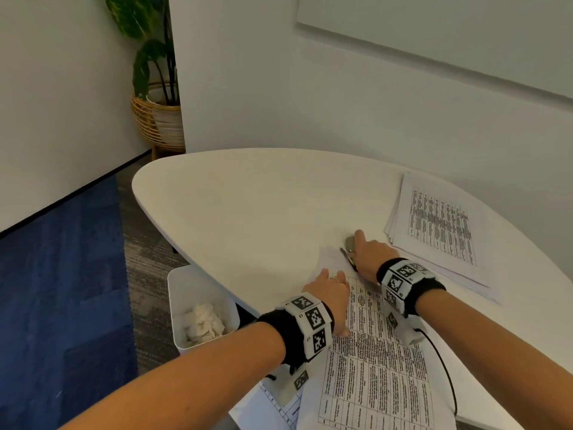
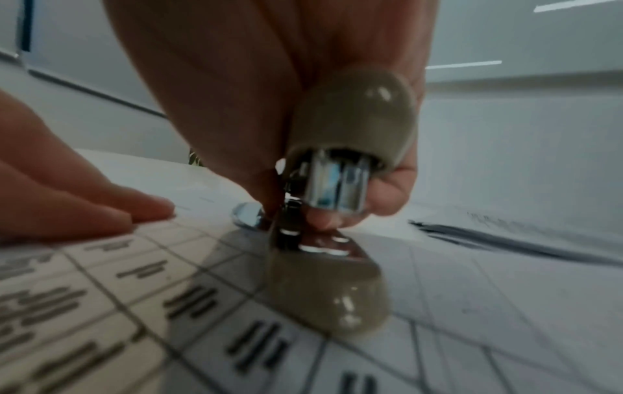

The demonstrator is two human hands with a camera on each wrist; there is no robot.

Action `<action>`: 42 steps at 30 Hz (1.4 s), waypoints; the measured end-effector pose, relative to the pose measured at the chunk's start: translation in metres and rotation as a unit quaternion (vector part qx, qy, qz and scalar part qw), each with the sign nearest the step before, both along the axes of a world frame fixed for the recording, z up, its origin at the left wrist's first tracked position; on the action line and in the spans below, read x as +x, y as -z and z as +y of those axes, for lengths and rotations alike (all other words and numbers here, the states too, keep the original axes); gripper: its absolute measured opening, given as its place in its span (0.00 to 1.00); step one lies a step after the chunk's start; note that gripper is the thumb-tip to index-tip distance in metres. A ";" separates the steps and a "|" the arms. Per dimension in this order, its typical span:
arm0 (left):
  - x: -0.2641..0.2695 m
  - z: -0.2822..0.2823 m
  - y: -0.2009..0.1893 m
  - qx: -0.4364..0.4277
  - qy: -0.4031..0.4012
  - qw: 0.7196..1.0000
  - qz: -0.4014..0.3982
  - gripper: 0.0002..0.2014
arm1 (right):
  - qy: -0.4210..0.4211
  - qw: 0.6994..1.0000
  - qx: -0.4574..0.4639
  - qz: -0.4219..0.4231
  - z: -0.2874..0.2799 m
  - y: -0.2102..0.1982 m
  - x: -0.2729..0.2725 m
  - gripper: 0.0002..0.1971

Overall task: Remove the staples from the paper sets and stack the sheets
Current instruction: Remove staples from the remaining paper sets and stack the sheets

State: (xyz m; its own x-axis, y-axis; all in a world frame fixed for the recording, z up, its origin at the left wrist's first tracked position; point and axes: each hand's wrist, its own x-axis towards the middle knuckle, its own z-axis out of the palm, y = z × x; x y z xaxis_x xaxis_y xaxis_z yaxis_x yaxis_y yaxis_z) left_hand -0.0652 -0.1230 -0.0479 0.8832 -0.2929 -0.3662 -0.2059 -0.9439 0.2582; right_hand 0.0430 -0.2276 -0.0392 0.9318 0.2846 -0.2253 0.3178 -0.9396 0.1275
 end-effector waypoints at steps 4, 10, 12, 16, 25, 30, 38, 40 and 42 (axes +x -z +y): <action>-0.003 0.001 -0.001 -0.010 0.001 1.000 -0.002 0.47 | 0.018 0.996 0.080 0.036 -0.008 0.000 0.005 0.21; -0.005 0.007 -0.001 -0.070 -0.014 0.997 -0.011 0.46 | 0.044 0.968 0.239 0.057 -0.031 -0.017 -0.016 0.21; -0.005 0.009 -0.001 -0.085 -0.026 0.996 -0.020 0.46 | 0.023 0.978 0.200 0.062 -0.035 -0.016 -0.027 0.20; -0.004 0.011 -0.001 -0.095 -0.045 0.994 -0.036 0.42 | -0.007 0.988 0.143 0.050 -0.032 -0.011 -0.039 0.21; -0.012 0.014 0.001 -0.061 -0.067 0.993 -0.082 0.41 | -0.061 0.998 0.022 0.003 -0.022 -0.010 -0.043 0.26; -0.011 0.011 0.001 -0.030 -0.066 0.994 -0.077 0.39 | 0.010 0.997 0.073 0.009 -0.001 -0.001 -0.053 0.15; -0.010 0.011 0.006 -0.014 -0.049 0.994 -0.094 0.39 | -0.013 0.999 0.047 -0.006 0.003 -0.005 -0.047 0.15; -0.010 0.012 0.005 -0.009 -0.046 0.995 -0.093 0.39 | -0.033 0.999 0.024 -0.023 0.004 -0.007 -0.047 0.16; -0.009 0.012 0.003 -0.004 -0.044 0.995 -0.093 0.39 | -0.005 0.999 0.046 -0.020 0.009 -0.004 -0.046 0.16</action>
State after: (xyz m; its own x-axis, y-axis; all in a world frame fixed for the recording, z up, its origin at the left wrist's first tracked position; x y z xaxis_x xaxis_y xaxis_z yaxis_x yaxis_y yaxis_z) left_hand -0.0746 -0.1109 -0.0512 0.9581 -0.2134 -0.1913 -0.1673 -0.9584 0.2312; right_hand -0.0026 -0.2189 -0.0350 0.9369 0.3108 -0.1601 0.3228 -0.9449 0.0545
